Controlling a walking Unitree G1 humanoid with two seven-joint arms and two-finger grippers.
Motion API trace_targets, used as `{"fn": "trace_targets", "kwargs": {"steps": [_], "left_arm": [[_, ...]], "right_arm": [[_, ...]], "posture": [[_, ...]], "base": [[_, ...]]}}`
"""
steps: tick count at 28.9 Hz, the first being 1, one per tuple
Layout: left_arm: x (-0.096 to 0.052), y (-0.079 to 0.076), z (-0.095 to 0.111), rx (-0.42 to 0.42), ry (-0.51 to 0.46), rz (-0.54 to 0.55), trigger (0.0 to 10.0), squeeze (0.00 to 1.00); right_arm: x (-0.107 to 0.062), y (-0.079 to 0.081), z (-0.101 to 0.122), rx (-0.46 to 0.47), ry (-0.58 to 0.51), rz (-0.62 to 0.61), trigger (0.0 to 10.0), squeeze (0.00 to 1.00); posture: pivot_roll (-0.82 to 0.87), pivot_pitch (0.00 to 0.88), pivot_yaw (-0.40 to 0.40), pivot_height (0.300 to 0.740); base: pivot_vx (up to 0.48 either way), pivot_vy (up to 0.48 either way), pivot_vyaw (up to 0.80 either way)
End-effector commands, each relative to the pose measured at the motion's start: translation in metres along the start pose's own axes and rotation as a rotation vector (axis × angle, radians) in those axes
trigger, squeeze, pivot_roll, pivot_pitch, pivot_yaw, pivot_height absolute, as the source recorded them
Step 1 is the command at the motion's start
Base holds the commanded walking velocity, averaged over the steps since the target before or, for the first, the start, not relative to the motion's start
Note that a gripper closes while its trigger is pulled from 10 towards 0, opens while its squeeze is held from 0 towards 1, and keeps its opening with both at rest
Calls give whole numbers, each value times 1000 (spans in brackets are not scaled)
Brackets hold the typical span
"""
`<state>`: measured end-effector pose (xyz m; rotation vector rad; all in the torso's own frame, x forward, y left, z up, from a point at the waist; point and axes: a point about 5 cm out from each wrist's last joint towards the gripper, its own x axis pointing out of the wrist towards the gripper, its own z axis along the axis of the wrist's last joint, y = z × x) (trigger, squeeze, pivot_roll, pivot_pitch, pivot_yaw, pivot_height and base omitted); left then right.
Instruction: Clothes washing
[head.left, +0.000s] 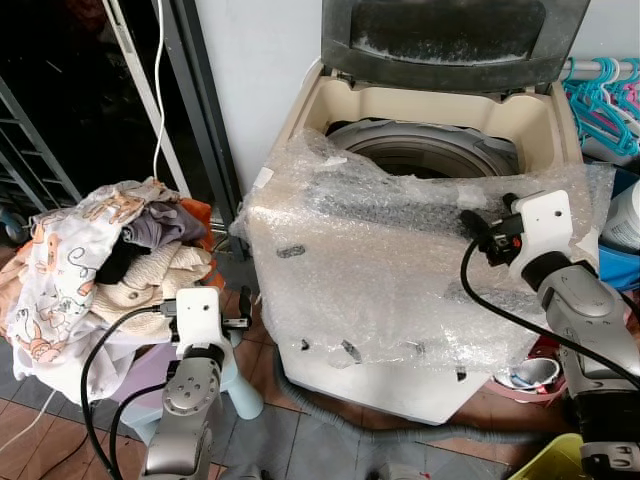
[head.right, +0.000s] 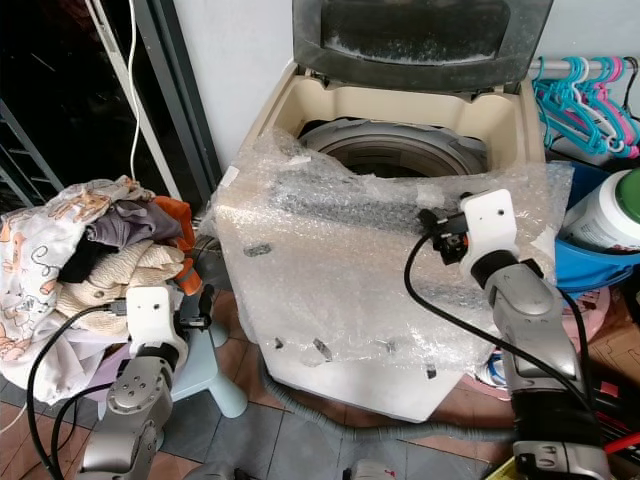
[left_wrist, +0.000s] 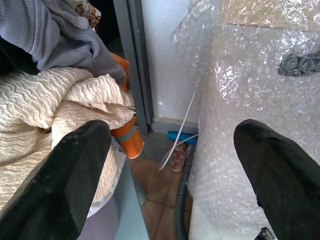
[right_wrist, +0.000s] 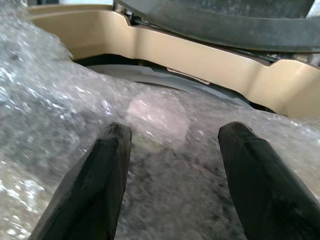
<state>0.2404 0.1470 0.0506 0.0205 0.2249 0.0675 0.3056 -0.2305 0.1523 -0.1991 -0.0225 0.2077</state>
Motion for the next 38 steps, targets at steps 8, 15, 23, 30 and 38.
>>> {"fn": "trace_targets", "kwargs": {"steps": [8,15,23,30,38], "left_arm": [[6,2,2,13,1,20,10000,0],[5,-4,9,1,-42,-24,10000,0],[6,-4,9,18,-51,-32,10000,0],[7,-4,12,29,-68,-16,10000,0],[4,1,11,-14,-71,-6,10000,0]], "right_arm": [[0,43,34,-64,-208,114,10000,0],[2,65,44,-29,-264,121,10000,0],[-2,74,39,16,-249,110,10000,0],[-4,81,36,22,-236,137,10000,0],[-4,90,27,58,-194,163,10000,0]], "posture": [[-77,0,47,740],[-65,0,38,740],[-72,0,44,740],[-75,0,42,740],[-69,0,39,740]], "base": [[0,347,0],[0,480,114],[0,480,800],[0,206,800],[0,0,466]]}}
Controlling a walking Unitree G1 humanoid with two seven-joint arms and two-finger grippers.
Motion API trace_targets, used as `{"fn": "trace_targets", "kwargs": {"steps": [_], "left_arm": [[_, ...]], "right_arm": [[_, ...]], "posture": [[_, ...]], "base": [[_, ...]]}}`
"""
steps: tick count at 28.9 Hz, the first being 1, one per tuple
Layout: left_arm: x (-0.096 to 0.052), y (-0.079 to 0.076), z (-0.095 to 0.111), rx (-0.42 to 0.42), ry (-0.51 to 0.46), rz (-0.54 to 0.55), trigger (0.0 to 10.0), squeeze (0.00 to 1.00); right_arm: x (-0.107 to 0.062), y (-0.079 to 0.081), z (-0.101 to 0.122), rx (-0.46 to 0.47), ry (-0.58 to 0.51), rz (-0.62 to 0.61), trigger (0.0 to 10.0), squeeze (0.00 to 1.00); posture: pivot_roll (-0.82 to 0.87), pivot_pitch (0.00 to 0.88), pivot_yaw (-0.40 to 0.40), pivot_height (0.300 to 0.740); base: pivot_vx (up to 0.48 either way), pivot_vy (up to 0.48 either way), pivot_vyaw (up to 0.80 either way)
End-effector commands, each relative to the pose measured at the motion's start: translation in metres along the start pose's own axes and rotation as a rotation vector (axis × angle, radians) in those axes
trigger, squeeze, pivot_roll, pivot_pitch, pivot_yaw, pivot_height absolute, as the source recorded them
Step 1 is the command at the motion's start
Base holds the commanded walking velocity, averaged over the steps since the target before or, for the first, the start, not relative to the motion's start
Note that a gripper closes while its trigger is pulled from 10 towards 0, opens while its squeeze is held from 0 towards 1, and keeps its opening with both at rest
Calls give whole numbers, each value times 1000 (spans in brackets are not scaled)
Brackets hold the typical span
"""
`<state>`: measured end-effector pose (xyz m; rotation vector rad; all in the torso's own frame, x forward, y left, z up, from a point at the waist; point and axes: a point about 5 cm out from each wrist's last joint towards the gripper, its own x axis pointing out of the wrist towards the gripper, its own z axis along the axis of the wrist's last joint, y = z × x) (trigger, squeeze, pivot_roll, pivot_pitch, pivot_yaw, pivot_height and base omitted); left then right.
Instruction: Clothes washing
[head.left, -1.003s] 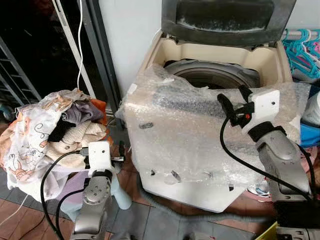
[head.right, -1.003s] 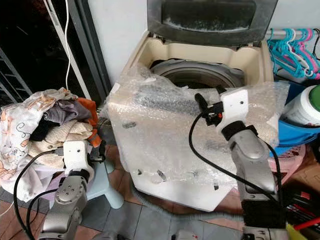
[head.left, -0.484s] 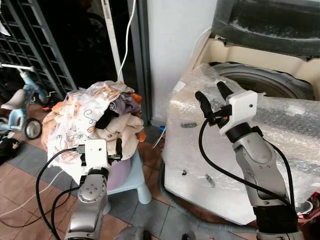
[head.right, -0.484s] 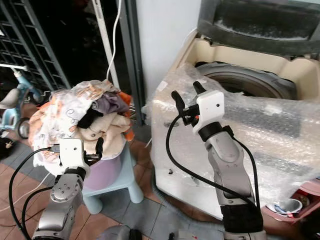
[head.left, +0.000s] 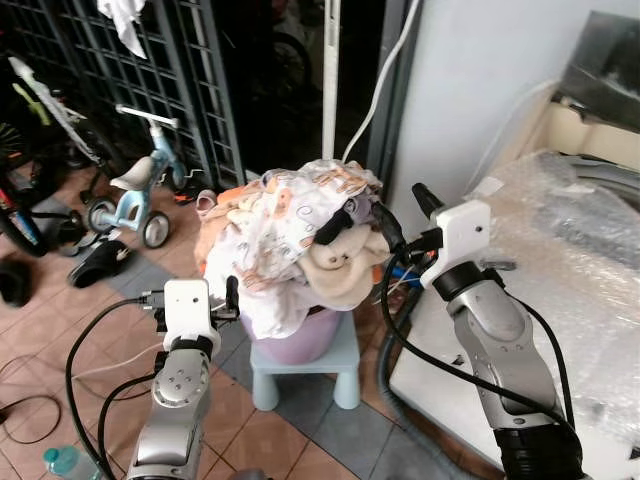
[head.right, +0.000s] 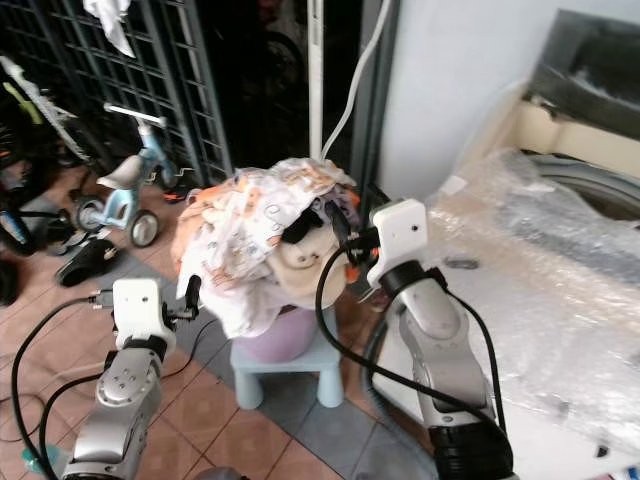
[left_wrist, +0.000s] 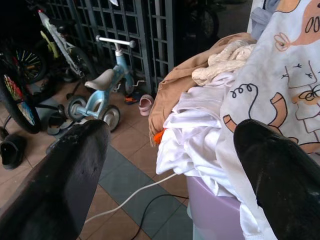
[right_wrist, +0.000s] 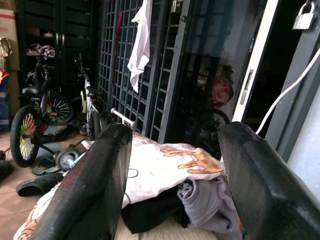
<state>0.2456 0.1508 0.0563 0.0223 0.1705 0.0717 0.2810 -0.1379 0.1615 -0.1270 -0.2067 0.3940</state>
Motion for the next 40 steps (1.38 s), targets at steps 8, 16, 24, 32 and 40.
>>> {"fn": "trace_targets", "kwargs": {"steps": [8,16,24,32,40], "left_arm": [[0,2,3,-18,-13,0,10000,0],[0,1,2,-19,-3,-1,10000,0],[-2,0,0,-29,7,-18,10000,0],[-2,2,-3,-16,21,22,10000,0],[-2,2,-4,-12,35,21,10000,0]], "right_arm": [[-6,6,-13,2,67,23,10000,0],[-9,8,-24,3,123,29,10000,0],[-10,15,-31,2,160,67,10000,0],[-16,22,-39,-21,203,145,10000,0],[-15,26,-41,-49,202,167,10000,0]], "posture": [[-70,0,44,740],[-70,0,43,740],[-66,0,41,740],[-65,0,36,740],[-59,0,35,740]], "base": [[89,0,484],[395,0,0],[392,0,0],[167,0,0],[0,0,600]]}}
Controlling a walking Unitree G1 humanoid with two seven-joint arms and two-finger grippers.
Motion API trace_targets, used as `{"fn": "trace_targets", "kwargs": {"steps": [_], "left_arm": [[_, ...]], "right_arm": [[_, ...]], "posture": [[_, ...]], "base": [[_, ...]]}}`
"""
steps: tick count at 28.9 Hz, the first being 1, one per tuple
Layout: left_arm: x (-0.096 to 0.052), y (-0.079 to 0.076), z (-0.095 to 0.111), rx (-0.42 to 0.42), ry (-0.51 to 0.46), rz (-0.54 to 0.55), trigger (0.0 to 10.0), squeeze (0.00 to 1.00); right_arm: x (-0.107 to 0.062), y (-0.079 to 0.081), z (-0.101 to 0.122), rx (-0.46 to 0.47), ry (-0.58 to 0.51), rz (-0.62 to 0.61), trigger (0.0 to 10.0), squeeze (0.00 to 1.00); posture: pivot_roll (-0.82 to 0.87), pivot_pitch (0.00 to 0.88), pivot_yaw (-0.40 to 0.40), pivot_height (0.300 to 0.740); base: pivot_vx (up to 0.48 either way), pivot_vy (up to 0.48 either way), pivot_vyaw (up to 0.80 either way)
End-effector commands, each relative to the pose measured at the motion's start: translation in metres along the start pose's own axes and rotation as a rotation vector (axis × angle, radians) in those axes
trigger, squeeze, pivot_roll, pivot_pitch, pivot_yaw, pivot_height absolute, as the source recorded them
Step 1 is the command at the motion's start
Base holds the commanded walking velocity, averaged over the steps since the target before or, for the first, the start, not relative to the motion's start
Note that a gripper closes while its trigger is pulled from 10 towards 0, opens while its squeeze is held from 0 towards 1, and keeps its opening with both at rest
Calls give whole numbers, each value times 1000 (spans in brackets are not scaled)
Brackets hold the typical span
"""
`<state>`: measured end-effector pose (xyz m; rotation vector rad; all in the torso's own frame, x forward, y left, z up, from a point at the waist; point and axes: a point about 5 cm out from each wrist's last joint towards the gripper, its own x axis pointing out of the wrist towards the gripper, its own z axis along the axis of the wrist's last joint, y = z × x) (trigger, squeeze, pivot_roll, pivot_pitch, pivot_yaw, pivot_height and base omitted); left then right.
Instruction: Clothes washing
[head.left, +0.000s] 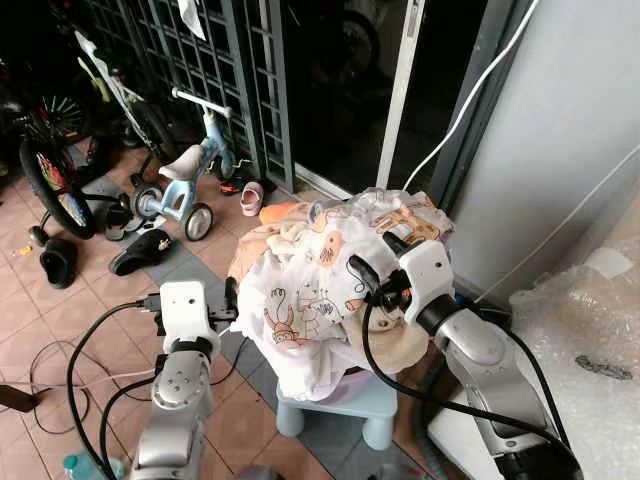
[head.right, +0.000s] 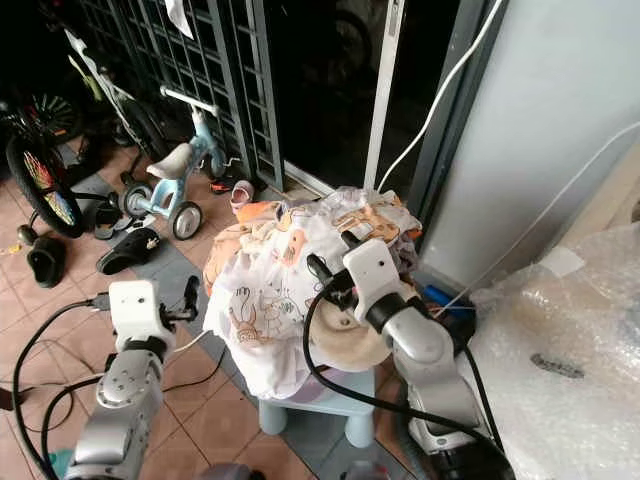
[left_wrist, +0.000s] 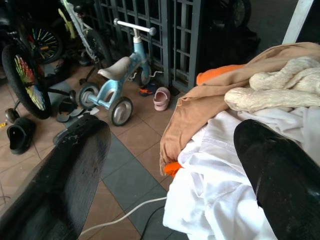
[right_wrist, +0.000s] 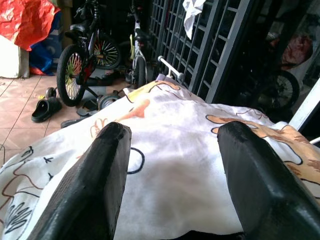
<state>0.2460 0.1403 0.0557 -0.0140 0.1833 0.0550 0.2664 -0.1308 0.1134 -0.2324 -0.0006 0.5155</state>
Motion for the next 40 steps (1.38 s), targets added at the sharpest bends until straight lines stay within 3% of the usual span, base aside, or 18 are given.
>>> {"fn": "trace_targets", "kwargs": {"steps": [1,7,8,9,11,12,17,22,28,34,37,40], "left_arm": [[-2,12,-3,21,20,41,10000,0],[-1,12,-5,26,34,40,10000,0],[-1,12,-5,27,35,40,10000,0],[-1,12,-5,28,36,38,10000,0],[-1,12,-5,29,38,37,10000,0],[-1,12,-5,30,38,37,10000,0],[-1,11,-6,38,53,26,10000,0],[0,9,-6,44,57,12,10000,0],[0,6,-6,60,59,-23,10000,0],[-7,5,-9,33,73,-60,10000,0],[-12,-7,-6,-7,54,-229,10000,0],[-12,-10,0,96,-3,-270,10000,0]], "right_arm": [[4,6,3,-1,-8,22,10000,0],[10,8,-23,-16,162,18,10000,0],[11,9,-26,-14,181,20,8627,0],[12,8,-31,-9,211,3,1647,0],[13,7,-35,-5,239,-19,1647,0],[13,6,-38,1,262,-30,0,0],[10,-7,-55,25,383,-126,0,0],[9,-14,-56,102,391,-139,0,0],[4,-17,-49,118,379,-105,0,0],[-14,-5,-43,158,311,-97,0,0],[-13,1,-39,211,223,-203,0,0],[-14,4,-33,183,162,-248,0,0]], "posture": [[-59,0,35,740],[-52,0,32,740],[-52,0,32,740],[-48,0,31,740],[-48,0,31,740],[-48,0,31,740],[-45,0,36,740],[-49,0,47,740],[-56,0,52,740],[-53,0,58,740],[-17,0,20,740],[0,0,9,740]], "base": [[0,0,800],[0,0,0],[0,0,0],[0,0,0],[0,0,0],[0,0,0],[0,0,0],[0,0,0],[0,0,0],[0,0,0],[0,0,0],[0,0,0]]}}
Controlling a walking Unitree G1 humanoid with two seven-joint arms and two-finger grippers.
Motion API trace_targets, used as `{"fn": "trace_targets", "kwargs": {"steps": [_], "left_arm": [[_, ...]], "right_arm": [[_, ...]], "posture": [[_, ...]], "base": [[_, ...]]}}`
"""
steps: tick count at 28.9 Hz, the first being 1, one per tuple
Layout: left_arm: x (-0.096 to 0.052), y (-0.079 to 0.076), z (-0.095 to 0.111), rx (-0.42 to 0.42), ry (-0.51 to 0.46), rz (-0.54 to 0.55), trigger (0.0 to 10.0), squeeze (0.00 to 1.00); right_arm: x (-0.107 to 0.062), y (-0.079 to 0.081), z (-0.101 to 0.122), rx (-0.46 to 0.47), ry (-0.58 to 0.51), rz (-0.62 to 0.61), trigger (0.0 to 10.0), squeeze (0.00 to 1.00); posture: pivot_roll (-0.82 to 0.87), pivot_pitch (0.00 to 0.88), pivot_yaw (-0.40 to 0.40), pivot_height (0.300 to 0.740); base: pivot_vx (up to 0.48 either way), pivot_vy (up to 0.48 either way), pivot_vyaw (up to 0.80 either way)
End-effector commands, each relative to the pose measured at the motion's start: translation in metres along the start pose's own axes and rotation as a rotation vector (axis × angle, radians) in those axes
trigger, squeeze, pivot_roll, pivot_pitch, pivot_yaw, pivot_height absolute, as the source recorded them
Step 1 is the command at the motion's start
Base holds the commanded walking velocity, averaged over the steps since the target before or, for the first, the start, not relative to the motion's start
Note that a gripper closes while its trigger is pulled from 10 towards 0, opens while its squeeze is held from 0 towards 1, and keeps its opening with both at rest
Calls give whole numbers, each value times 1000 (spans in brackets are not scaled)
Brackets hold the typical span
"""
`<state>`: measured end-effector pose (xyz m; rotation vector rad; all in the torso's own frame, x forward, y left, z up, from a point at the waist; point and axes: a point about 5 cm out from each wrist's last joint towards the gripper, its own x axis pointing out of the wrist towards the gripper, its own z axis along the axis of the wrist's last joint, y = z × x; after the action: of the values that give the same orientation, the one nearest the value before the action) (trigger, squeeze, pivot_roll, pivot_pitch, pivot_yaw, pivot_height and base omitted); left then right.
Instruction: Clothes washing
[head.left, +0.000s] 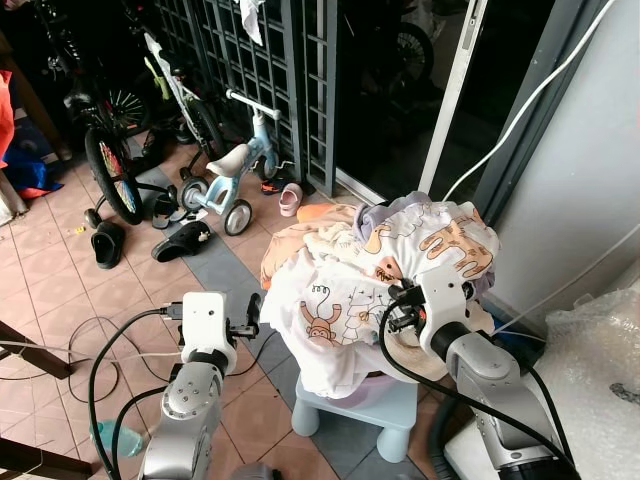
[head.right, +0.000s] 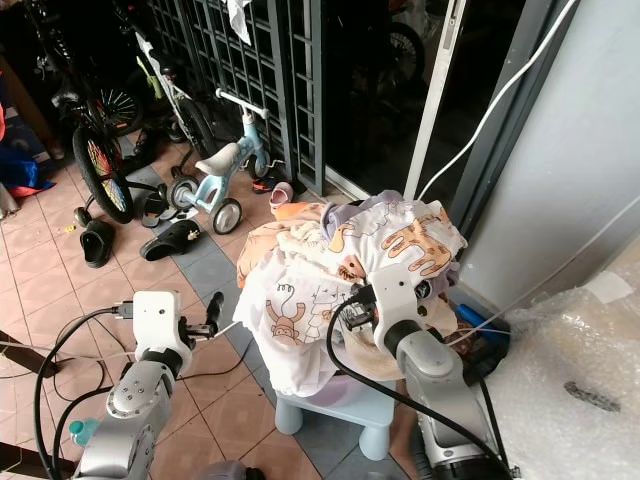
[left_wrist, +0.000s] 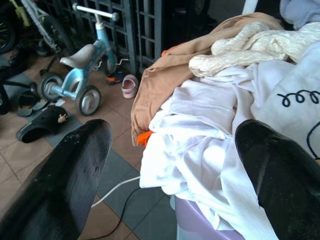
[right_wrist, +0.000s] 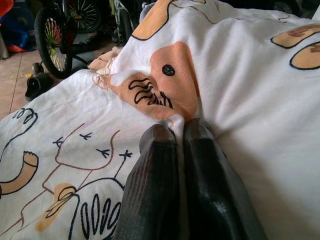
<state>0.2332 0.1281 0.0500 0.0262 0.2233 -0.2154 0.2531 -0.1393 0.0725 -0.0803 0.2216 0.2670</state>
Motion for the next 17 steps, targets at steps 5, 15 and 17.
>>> {"fn": "trace_targets", "kwargs": {"steps": [5,15,17], "left_arm": [[6,6,22,155,-76,21,10000,0],[-17,22,12,203,-28,-14,10000,0],[-8,18,14,171,-43,36,10000,0]], "right_arm": [[2,-9,25,5,-170,-76,0,0],[-9,-22,48,95,-300,-175,0,0],[-12,-15,61,167,-356,-114,0,0]], "posture": [[-6,0,17,740],[-27,0,29,740],[-36,0,33,740]], "base": [[0,0,0],[0,0,0],[0,0,0]]}}
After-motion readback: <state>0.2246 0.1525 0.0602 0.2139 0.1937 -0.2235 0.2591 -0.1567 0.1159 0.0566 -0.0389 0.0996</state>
